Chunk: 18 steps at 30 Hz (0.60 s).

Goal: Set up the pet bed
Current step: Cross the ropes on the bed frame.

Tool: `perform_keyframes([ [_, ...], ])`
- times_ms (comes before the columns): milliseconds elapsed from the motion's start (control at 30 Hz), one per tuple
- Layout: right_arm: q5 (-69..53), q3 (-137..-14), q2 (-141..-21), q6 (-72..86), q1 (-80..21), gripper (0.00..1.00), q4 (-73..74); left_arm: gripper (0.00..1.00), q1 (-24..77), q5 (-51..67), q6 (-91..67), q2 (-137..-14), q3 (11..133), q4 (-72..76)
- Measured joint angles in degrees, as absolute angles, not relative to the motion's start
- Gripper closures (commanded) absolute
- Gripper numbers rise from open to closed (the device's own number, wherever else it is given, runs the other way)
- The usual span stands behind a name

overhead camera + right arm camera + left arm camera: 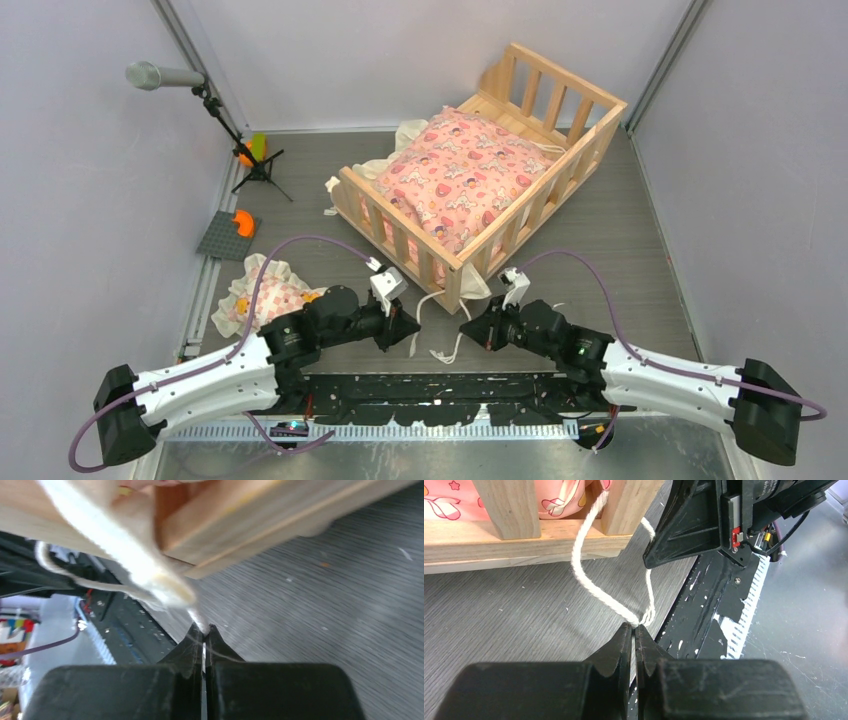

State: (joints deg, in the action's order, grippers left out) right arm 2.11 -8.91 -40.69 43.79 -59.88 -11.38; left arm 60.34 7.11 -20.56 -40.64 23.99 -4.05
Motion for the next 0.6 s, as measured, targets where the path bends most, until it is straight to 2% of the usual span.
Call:
perform_keyframes([
  [133, 6.42, -10.66, -38.52, 44.51, -59.88, 1.00, -2.31, 0.93, 60.34, 7.05, -20.58, -40.64, 23.99, -4.16],
  [200, 8.86, -12.08, -37.60, 44.62, -59.88, 0.96, 2.15, 0.93, 60.34, 7.05, -20.58, -40.64, 23.99, -4.16],
  [300, 12.03, -13.76, -36.80, 44.80, -59.88, 0.86, 6.33, 0.93, 60.34, 7.03, -20.60, -40.64, 23.99, -4.14],
  [467, 15.35, -15.33, -37.47, 44.80, -59.88, 0.57, 9.65, 0.93, 60.34, 7.11, -20.71, -41.43, 23.99, -3.66],
  [533, 15.33, -15.81, -38.61, 44.23, -59.88, 0.51, 10.46, 0.93, 60.34, 7.14, -20.80, -42.13, 23.99, -3.25],
  [600, 14.94, -17.10, -39.88, 43.46, -59.88, 0.50, 12.43, 0.93, 60.34, 7.35, -20.82, -42.96, 24.03, -3.20],
])
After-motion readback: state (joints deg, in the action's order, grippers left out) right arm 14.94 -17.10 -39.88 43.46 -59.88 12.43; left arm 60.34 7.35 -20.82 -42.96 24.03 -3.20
